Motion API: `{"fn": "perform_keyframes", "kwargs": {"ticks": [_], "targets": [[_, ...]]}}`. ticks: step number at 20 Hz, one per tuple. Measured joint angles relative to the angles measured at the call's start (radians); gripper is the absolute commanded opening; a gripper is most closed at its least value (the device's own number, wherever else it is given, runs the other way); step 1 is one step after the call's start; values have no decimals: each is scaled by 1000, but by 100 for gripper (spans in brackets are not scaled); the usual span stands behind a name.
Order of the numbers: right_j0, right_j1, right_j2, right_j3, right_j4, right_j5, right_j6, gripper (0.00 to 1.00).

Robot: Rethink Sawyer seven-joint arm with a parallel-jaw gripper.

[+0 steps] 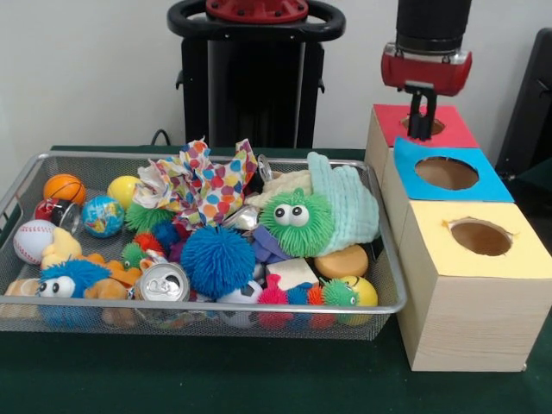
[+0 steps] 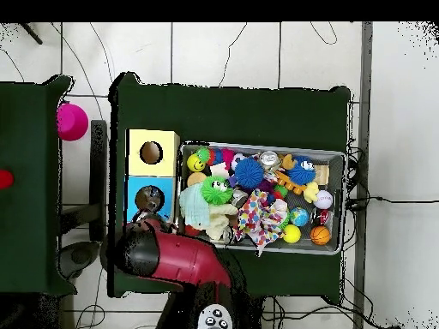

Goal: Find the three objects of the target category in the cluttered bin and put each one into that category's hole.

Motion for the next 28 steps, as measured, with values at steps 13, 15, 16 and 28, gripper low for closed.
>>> {"fn": "perform_keyframes", "kwargs": {"ticks": [13,15,16,28], "targets": [[-31,-140,-106,-65,-63,363,0,0],[-42,-168,-123,-87,-89,380,0,0],[-58,-194,-131,-110,-114,380,0,0],[-141,-283,-140,-172,-181,380,0,100]]}}
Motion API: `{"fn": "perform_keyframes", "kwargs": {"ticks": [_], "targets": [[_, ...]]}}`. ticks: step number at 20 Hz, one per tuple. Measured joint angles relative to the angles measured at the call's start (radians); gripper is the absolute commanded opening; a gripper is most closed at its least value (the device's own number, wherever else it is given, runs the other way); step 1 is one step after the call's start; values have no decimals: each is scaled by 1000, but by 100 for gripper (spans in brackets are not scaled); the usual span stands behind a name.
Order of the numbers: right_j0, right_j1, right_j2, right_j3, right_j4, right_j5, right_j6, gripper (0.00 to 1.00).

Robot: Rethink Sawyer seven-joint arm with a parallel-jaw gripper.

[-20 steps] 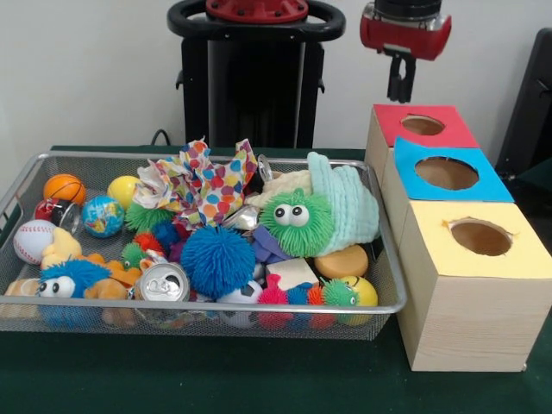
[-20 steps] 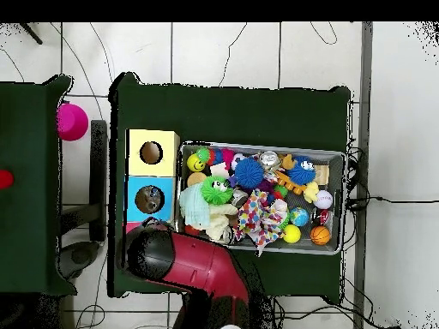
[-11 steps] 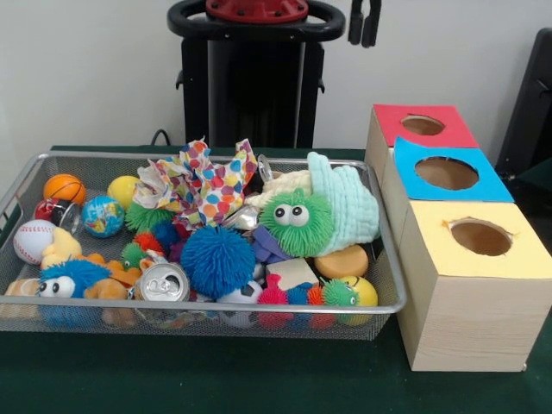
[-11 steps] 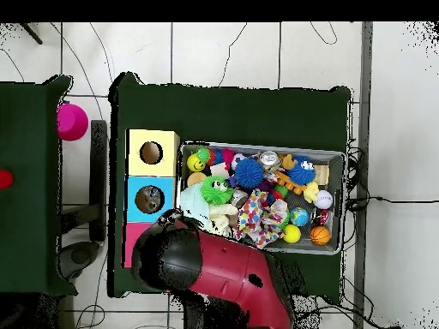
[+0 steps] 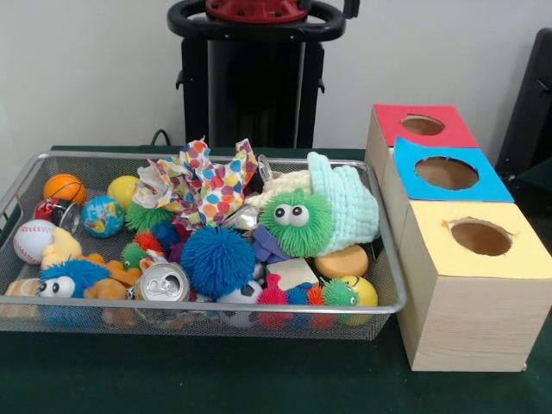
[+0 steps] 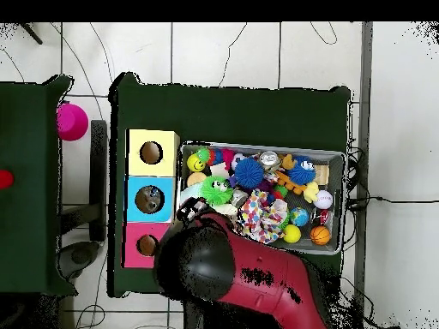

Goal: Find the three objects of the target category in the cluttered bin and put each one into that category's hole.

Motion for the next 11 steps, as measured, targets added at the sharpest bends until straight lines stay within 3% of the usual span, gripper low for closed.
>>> {"fn": "perform_keyframes", "kwargs": {"ticks": [11], "targets": [[-124,-19,57,-1,-7,-14,0,100]]}}
